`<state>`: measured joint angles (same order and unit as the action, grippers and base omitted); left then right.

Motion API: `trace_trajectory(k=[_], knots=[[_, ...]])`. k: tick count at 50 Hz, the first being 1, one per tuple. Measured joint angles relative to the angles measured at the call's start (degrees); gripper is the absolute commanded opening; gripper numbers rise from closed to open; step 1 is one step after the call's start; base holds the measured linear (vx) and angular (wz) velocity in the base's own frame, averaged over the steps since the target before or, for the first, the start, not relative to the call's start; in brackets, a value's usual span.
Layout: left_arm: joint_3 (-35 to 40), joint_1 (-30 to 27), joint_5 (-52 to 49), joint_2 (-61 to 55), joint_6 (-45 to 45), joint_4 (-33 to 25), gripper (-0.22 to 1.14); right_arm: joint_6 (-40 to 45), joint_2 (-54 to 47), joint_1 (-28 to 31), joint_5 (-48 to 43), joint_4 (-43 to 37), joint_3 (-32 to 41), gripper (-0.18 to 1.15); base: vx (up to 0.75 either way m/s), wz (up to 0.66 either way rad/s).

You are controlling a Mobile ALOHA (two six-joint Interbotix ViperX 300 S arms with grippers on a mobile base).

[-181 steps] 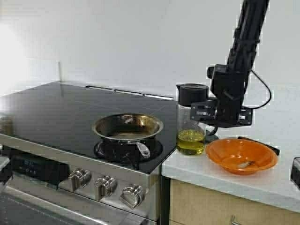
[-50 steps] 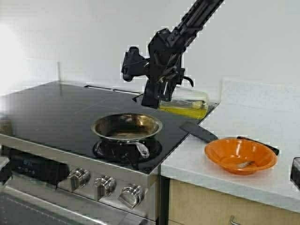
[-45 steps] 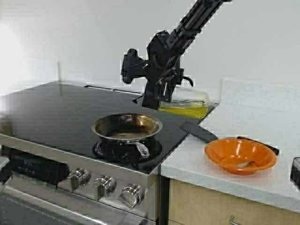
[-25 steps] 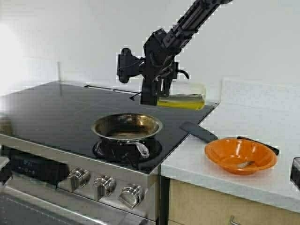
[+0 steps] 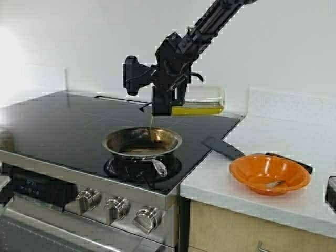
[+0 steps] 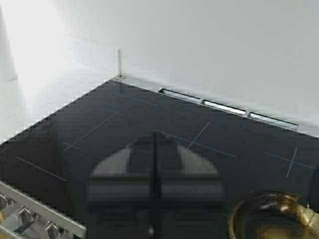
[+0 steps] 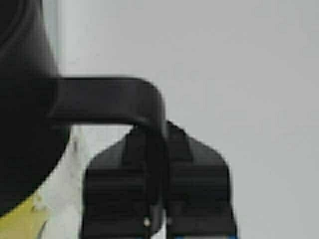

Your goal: Add oil to the pan and cook the shrimp and serve it

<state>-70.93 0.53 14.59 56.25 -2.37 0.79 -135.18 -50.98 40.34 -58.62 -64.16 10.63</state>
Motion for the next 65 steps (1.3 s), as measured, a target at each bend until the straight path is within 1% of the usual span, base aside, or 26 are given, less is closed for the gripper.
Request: trace_trajectory(k=[7,14,19,23,32,41,52,59,65], knots=[[0.0,0.0,0.0,0.0,0.0,0.0,0.03,-1.23,-0.53,-0.18,0.0,2.64,-0.18,0.06,0.0,0.0],[0.0,0.0,0.0,0.0,0.0,0.0,0.03,-0.88,-0.7,-0.26,0.0,3.16,-0.26,0.06,0.0,0.0],[0.0,0.0,0.0,0.09,0.0,0.09,0.03,1.41,-0.7,-0.26,0.0,1.23,-0.26,0.06,0.0,0.0],[0.0,0.0,0.0,0.0,0.0,0.0,0.03,5.63,-0.7,-0.18,0.0,-2.99,0.0,0.06,0.0,0.0],[0.0,0.0,0.0,0.0,0.0,0.0,0.03,19.95,0.44,-0.26,0.97,-14.15,0.18,0.06,0.0,0.0],[0.0,0.0,0.0,0.0,0.0,0.0,0.03,36.04,5.36,-0.26,4.31,-18.63,-2.72,0.06,0.0,0.0],[-0.09,0.0,0.0,0.44,0.0,0.09,0.03,58.97,13.8,-0.62,9.84,-18.02,-9.93,0.06,0.0,0.0],[-0.18,0.0,0.0,0.62,0.0,0.09,0.03,70.49,18.72,-2.55,13.45,-13.97,-14.33,0.06,0.0,0.0],[-0.26,0.0,0.0,0.62,-0.09,0.0,0.03,77.26,22.85,-4.66,15.91,-10.37,-18.37,0.06,0.0,0.0]])
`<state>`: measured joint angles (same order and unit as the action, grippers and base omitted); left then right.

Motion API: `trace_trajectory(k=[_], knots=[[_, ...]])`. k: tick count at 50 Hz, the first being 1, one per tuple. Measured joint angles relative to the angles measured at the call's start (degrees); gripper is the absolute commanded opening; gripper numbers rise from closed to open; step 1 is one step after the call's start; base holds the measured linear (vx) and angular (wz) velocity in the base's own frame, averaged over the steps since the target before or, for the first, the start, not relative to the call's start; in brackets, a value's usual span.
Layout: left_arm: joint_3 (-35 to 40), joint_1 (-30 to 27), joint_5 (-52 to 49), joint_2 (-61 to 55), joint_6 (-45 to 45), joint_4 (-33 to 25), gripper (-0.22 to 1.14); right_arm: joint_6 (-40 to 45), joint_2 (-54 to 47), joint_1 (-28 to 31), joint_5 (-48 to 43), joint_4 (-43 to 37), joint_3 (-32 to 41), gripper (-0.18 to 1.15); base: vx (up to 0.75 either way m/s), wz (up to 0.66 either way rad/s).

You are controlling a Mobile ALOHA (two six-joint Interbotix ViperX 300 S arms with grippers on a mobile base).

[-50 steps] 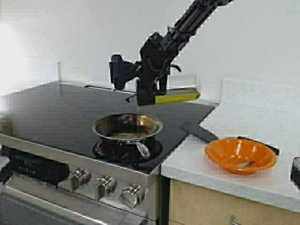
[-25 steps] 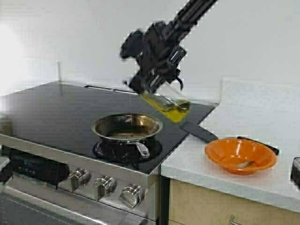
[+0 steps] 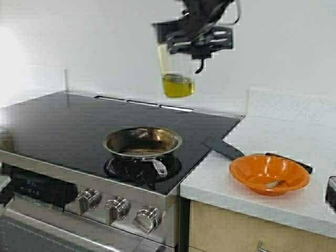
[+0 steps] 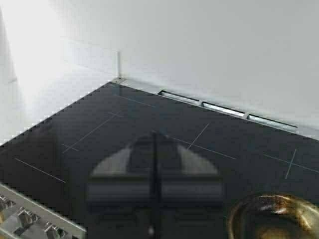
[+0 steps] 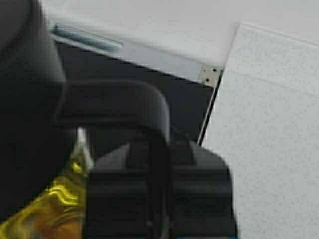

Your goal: Add oil to the pan and cook the shrimp and serve it

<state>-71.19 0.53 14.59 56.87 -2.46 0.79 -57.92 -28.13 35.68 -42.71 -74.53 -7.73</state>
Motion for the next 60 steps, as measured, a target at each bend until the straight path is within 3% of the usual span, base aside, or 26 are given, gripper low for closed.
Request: trace_trajectory(k=[15,30,46,60], knots=[[-0.09,0.0,0.0,0.09,0.0,0.0,0.03,2.81,13.97,-3.08,3.78,4.83,-13.36,0.06,0.0,0.0],[-0.09,0.0,0.0,0.09,-0.09,0.0,0.03,2.9,26.37,-16.35,13.18,6.59,-23.03,0.06,0.0,0.0],[-0.18,0.0,0.0,0.0,-0.09,0.09,0.03,7.47,28.65,-35.07,22.41,18.46,-23.12,0.06,0.0,0.0],[-0.26,0.0,0.0,0.09,0.35,0.0,0.03,19.78,19.07,-50.36,23.99,29.36,-16.0,0.06,0.0,0.0]])
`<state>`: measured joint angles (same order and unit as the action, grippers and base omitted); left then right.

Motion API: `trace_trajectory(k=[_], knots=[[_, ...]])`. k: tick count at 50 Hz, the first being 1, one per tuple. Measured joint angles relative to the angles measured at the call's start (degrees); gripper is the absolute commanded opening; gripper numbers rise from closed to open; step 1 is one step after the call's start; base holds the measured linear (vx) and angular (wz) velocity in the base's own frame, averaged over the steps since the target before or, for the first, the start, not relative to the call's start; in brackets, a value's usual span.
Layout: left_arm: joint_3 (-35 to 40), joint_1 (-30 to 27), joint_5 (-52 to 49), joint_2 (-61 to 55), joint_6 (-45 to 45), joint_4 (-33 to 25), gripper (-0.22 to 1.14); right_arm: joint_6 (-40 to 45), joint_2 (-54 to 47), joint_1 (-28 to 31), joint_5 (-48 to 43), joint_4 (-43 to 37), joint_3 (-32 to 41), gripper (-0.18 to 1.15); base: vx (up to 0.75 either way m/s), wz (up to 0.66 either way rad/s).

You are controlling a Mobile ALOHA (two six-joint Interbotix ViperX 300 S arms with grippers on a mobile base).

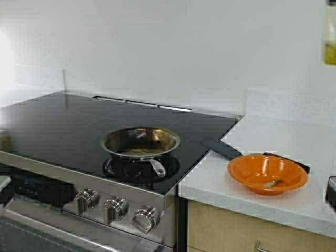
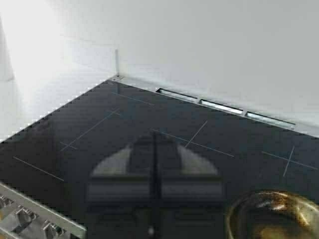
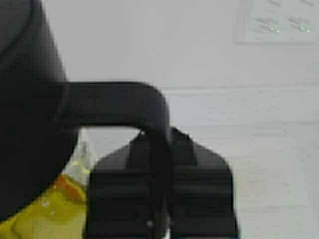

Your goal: Add oil to the pan and cook the shrimp and serve it

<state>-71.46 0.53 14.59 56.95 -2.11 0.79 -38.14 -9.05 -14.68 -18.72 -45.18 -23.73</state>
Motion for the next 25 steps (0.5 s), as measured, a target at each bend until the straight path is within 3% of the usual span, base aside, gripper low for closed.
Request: trace_trajectory(k=[14,25], knots=[[-0.26,0.0,0.18,0.0,1.23,0.18,0.03,3.96,-15.91,-4.48,-3.08,8.44,10.37,0.06,0.0,0.0],[-0.7,0.0,0.35,0.0,3.6,0.26,0.03,18.02,-27.07,-7.82,-5.01,14.68,18.19,0.06,0.0,0.0]])
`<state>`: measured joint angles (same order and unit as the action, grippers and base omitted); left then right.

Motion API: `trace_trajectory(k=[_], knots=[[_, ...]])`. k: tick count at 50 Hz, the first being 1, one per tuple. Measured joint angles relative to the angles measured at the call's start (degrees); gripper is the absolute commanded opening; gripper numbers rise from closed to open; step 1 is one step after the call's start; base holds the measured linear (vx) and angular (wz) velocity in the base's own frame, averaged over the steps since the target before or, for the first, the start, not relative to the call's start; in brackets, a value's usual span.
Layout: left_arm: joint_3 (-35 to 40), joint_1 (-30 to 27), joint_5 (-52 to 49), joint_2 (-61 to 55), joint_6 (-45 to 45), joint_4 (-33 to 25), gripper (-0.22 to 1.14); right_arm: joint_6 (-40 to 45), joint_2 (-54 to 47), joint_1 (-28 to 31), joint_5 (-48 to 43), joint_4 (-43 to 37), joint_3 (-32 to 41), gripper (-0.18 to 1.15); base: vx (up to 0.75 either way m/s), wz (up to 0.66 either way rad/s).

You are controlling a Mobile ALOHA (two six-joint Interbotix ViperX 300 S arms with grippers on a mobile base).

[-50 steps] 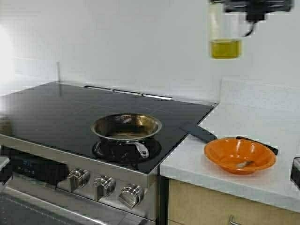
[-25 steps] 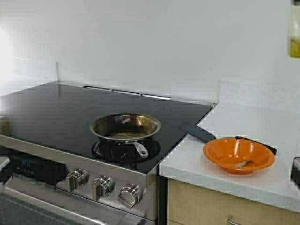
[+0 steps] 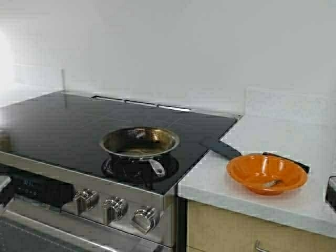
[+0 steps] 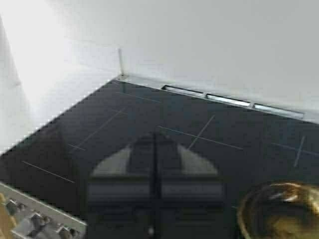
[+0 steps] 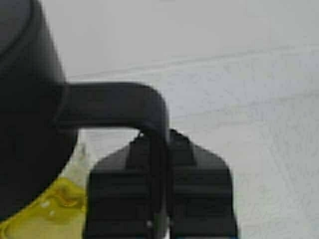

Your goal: Add oil to the pan and cook the shrimp and serve it

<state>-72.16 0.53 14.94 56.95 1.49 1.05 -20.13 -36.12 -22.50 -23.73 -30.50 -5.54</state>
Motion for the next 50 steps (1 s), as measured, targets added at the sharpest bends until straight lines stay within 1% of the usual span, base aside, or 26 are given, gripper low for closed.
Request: trace_trajectory(k=[9,15,28,50], knots=[[-0.62,0.0,0.0,-0.18,0.44,-0.09,0.03,10.9,-6.94,-2.9,-2.99,10.9,3.43,0.06,0.0,0.0],[-1.05,0.0,0.09,-0.26,0.44,-0.18,0.03,13.45,-10.37,-3.08,-4.13,14.94,5.8,0.06,0.0,0.0],[-1.14,0.0,0.09,-0.35,0.62,-0.18,0.03,13.54,-16.26,-3.16,-7.82,16.0,10.55,0.06,0.0,0.0],[-1.32,0.0,0.09,-0.35,0.53,-0.18,0.03,12.48,-23.12,-3.43,-8.44,16.17,15.56,0.06,0.0,0.0]])
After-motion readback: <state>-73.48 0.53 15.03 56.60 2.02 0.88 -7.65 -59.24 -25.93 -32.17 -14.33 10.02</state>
